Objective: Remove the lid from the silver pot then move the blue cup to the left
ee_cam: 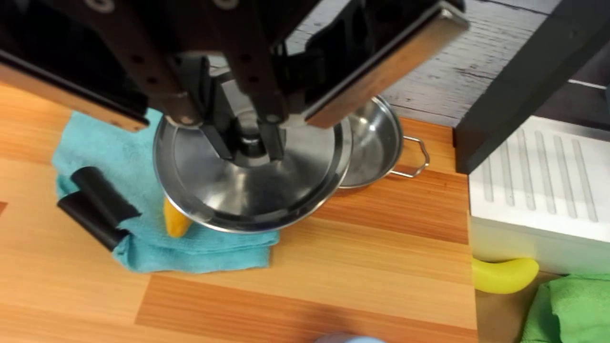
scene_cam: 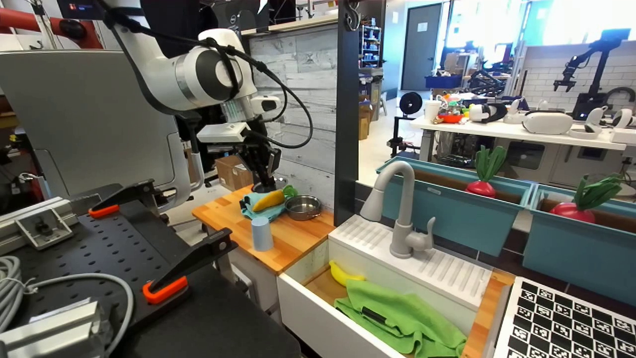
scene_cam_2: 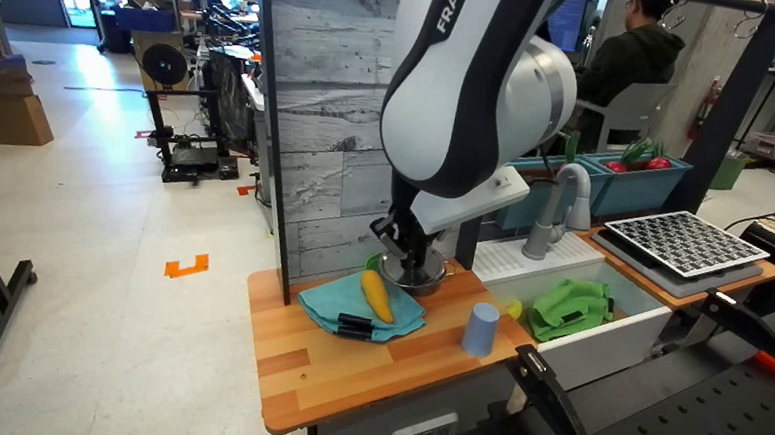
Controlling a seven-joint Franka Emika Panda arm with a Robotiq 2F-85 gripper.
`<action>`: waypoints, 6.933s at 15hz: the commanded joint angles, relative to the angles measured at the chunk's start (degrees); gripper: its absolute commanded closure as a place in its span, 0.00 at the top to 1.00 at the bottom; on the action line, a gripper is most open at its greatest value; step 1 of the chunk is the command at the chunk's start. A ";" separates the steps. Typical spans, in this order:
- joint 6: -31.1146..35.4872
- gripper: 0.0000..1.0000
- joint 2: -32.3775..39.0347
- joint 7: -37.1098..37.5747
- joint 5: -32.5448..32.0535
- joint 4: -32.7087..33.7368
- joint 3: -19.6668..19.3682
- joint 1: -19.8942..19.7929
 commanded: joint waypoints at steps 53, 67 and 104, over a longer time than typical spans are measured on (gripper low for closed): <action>-7.14 1.00 7.44 -1.70 -4.88 10.14 0.14 5.39; 0.76 1.00 -2.31 -12.12 -8.07 -7.77 1.49 -6.28; 1.12 0.21 -5.72 -19.12 -11.46 -9.72 3.28 -1.51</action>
